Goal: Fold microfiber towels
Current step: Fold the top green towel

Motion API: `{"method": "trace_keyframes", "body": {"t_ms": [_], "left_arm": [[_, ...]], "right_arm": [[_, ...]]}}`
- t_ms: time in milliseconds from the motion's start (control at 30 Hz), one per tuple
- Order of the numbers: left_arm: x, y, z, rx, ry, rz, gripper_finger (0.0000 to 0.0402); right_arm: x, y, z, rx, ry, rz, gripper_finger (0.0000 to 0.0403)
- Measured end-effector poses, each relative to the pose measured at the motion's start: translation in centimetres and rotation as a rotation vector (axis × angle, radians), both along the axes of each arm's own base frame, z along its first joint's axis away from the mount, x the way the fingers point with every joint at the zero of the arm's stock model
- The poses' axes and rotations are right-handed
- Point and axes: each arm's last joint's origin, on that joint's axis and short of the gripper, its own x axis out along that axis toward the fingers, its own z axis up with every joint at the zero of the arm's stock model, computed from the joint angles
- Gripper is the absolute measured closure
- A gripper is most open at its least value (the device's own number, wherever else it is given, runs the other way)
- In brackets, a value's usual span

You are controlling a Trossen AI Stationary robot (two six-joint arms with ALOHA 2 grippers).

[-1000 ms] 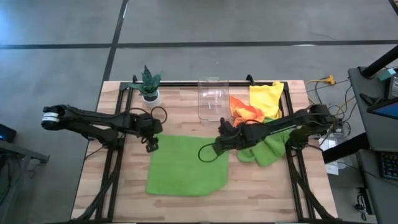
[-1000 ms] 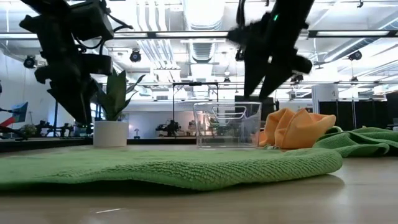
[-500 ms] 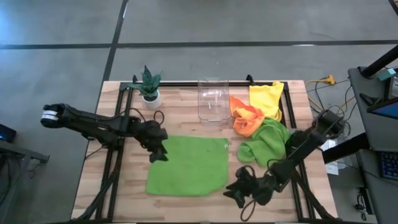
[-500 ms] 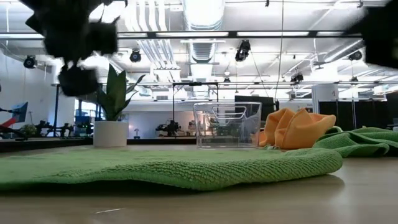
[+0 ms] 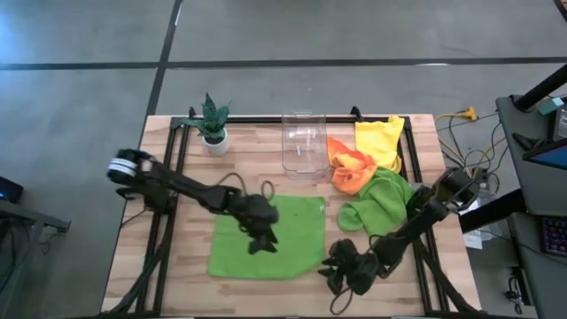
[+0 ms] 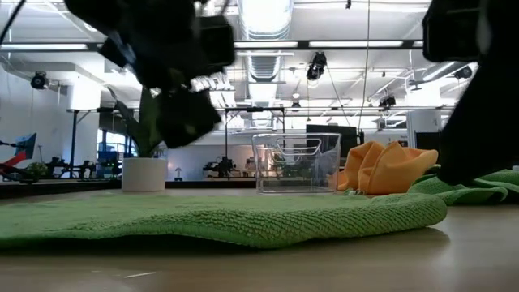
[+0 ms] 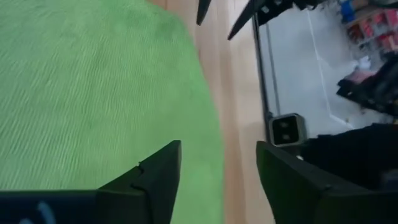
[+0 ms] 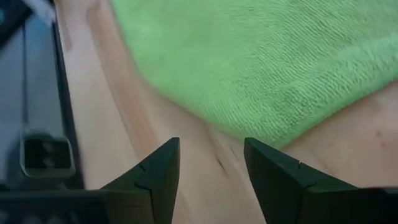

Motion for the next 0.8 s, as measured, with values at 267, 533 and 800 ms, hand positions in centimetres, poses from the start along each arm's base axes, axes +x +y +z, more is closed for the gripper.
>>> {"method": "trace_keyframes", "body": {"t_ms": [267,533,800], "left_arm": [[3.7,-1.0,-2.4,0.041,0.034,-0.014,0.0283],[3.8,-0.8,-5.9,0.119,0.17,0.015,0.0368],[4.0,-0.9,-7.7,0.104,0.227,0.022,0.0396]], "right_arm": [[-0.8,-0.4,-0.1,-0.124,0.075,0.058,0.0229],[-1.1,-0.8,-0.8,-0.207,0.131,0.096,0.0229],[-0.1,-1.7,-1.5,-0.246,0.153,0.131,0.0229]]}}
